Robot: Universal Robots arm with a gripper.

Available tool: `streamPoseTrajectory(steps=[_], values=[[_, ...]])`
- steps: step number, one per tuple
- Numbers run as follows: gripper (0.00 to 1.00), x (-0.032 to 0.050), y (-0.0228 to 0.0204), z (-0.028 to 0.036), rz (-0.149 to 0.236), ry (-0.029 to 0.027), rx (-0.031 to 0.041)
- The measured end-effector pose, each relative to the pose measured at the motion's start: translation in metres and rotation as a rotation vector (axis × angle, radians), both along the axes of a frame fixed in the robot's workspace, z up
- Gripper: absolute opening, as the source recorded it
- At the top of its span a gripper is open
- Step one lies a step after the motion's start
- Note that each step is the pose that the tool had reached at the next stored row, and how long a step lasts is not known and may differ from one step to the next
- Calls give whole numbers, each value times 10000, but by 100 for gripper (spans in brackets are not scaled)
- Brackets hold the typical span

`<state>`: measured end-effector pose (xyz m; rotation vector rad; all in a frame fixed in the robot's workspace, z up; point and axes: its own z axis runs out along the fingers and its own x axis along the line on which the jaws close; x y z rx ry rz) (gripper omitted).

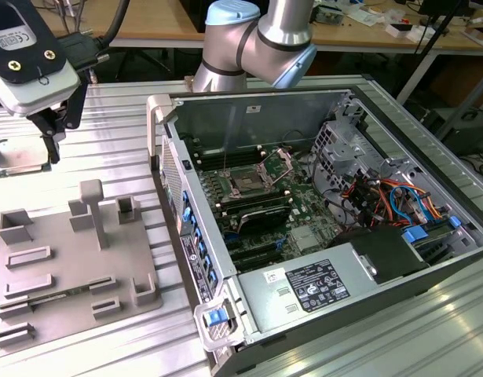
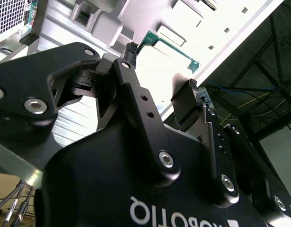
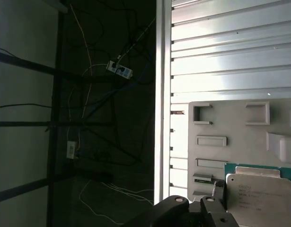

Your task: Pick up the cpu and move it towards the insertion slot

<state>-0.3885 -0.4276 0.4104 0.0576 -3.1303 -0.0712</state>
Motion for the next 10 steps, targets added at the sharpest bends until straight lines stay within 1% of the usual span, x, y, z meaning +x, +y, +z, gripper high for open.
streamPoseTrajectory(steps=[10], values=[[55, 72, 0, 0, 0, 0, 0]])
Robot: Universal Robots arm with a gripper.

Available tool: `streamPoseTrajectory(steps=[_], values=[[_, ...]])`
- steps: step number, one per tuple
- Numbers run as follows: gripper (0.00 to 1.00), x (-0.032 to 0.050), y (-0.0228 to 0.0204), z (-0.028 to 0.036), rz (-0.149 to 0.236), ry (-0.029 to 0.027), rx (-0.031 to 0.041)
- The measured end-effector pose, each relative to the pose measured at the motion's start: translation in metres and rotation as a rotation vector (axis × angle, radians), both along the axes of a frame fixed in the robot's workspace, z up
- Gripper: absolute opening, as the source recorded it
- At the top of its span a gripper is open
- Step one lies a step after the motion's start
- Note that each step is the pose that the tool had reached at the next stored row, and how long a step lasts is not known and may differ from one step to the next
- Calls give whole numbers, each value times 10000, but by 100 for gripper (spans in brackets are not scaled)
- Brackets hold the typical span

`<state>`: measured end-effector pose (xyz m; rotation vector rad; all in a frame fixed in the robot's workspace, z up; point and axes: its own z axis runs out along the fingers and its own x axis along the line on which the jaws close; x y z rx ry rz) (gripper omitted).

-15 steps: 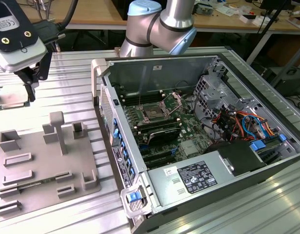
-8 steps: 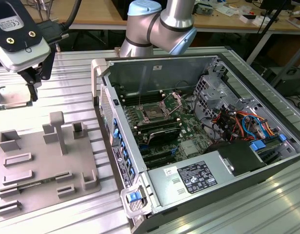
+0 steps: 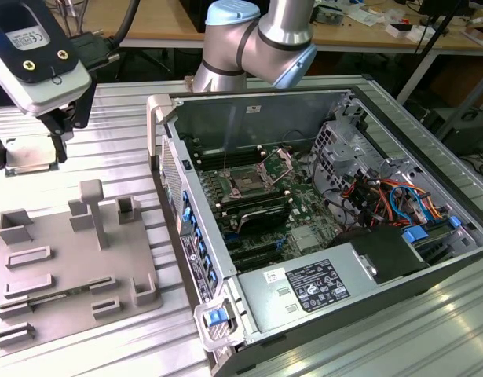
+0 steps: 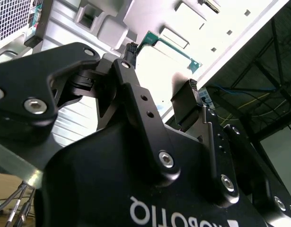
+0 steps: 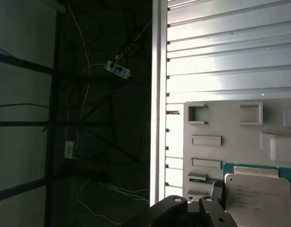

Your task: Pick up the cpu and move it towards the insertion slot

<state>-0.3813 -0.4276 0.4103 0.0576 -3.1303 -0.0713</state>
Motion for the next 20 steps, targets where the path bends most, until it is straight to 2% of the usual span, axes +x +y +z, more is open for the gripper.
streamPoseTrajectory(steps=[20], values=[[55, 155, 0, 0, 0, 0, 0]])
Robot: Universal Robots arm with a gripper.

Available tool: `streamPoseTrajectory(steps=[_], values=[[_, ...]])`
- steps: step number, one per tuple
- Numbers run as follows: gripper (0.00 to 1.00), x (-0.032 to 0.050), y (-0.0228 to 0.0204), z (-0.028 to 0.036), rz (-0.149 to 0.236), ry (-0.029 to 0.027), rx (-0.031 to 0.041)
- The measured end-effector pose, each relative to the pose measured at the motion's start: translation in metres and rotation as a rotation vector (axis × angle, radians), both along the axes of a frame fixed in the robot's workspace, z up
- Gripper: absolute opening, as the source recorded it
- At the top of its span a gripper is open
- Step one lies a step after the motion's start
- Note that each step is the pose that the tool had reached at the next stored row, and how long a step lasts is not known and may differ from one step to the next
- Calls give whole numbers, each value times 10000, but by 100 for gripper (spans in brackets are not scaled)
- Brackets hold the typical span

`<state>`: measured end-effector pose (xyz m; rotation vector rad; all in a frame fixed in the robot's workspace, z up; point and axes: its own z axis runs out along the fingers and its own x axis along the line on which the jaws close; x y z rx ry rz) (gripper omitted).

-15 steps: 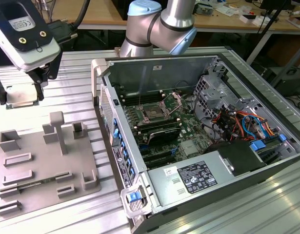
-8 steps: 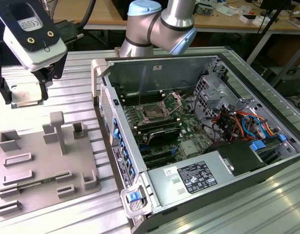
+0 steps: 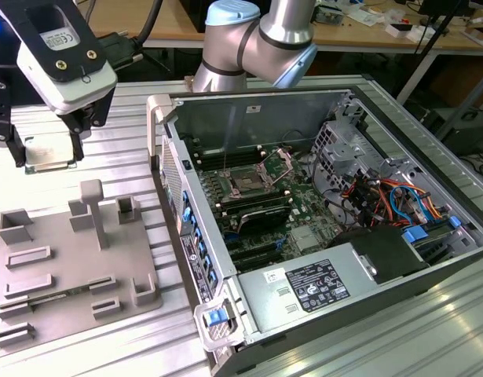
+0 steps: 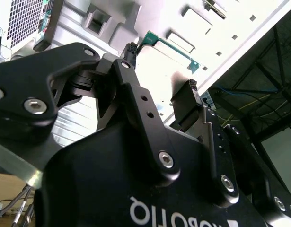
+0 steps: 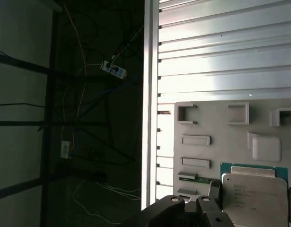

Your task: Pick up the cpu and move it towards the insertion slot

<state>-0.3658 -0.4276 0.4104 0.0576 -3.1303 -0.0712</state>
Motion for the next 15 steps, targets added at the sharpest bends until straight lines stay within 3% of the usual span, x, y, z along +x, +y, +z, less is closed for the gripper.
streamPoseTrajectory(steps=[15], values=[[55, 101, 0, 0, 0, 0, 0]])
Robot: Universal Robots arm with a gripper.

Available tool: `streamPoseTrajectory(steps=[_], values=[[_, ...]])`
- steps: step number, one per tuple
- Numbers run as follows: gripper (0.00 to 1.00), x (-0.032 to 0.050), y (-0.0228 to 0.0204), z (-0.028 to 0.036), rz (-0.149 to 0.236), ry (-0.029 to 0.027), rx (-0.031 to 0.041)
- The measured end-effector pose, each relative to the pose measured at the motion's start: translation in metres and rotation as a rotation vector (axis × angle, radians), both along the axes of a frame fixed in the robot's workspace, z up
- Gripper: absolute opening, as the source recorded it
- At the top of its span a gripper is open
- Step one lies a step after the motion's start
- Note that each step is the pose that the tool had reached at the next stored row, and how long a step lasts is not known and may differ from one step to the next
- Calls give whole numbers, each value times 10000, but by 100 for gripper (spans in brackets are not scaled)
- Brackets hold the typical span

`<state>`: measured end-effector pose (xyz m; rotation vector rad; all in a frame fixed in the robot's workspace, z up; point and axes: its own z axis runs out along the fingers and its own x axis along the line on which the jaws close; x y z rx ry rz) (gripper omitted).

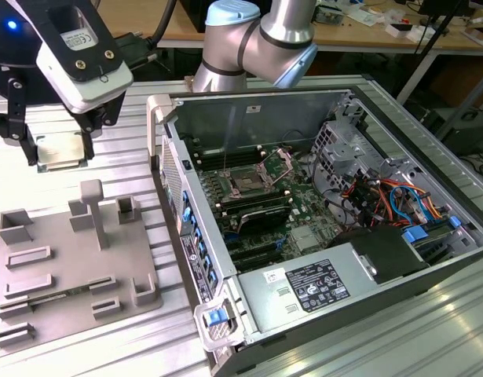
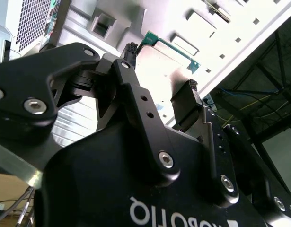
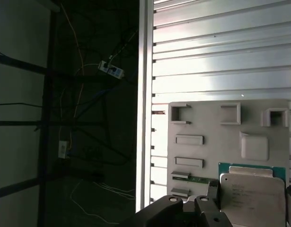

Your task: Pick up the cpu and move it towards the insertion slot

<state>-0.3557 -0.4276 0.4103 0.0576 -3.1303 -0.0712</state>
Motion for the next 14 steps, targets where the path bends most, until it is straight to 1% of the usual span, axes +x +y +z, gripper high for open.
streamPoseTrajectory(steps=[14], values=[[55, 93, 0, 0, -1, 0, 0]])
